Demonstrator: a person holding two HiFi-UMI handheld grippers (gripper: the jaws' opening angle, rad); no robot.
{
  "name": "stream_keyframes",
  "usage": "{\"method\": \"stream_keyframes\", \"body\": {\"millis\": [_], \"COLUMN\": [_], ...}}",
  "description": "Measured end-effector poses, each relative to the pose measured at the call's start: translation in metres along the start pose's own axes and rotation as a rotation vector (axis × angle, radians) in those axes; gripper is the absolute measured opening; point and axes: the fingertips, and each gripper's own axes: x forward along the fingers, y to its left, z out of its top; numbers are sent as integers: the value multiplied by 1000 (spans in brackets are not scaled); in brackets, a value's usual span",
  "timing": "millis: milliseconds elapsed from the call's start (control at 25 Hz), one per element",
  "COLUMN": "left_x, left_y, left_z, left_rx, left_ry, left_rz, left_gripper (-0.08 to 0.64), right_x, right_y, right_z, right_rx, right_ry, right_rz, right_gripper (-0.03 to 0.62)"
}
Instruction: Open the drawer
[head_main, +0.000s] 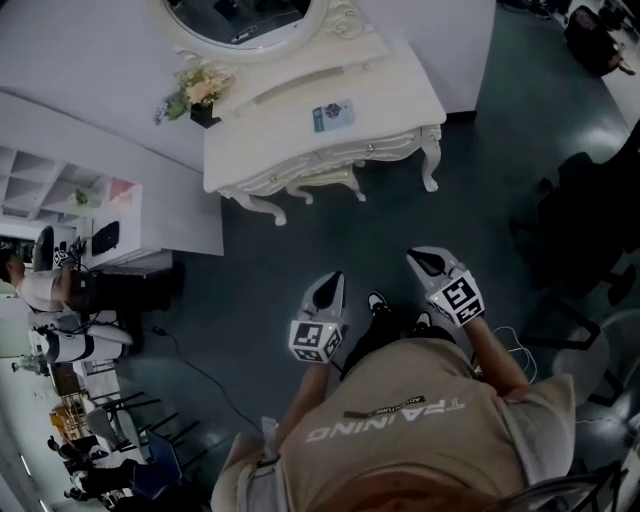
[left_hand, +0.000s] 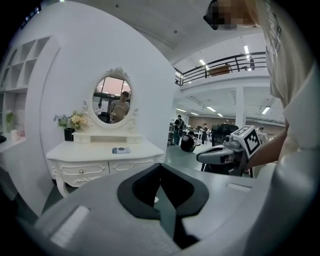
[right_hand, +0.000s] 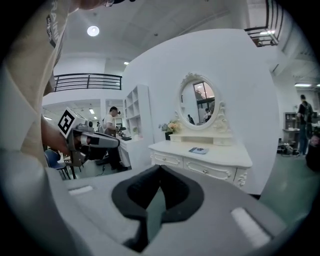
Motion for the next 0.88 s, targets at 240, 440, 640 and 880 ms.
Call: {"method": "stream_keyframes", "body": {"millis": [240, 440, 640, 880], "left_x": [26, 48, 67, 92], "left_y": [54, 91, 127, 122], "left_z": [43, 40, 19, 11], "left_rx": [17, -49, 90, 67], "left_ry": [-103, -97, -38, -31], "left_rz": [-56, -137, -184, -260], "left_gripper": [8, 8, 8, 8], "right_x": [35, 76, 106, 121], "right_y": [-2, -13, -25, -36], "right_z": [54, 77, 84, 65], "right_rx": [-81, -102, -128, -71], "right_ry": [-3, 12, 30, 103], "right_rz": [-70, -152, -213, -208], "right_gripper": [2, 2, 2, 2]}}
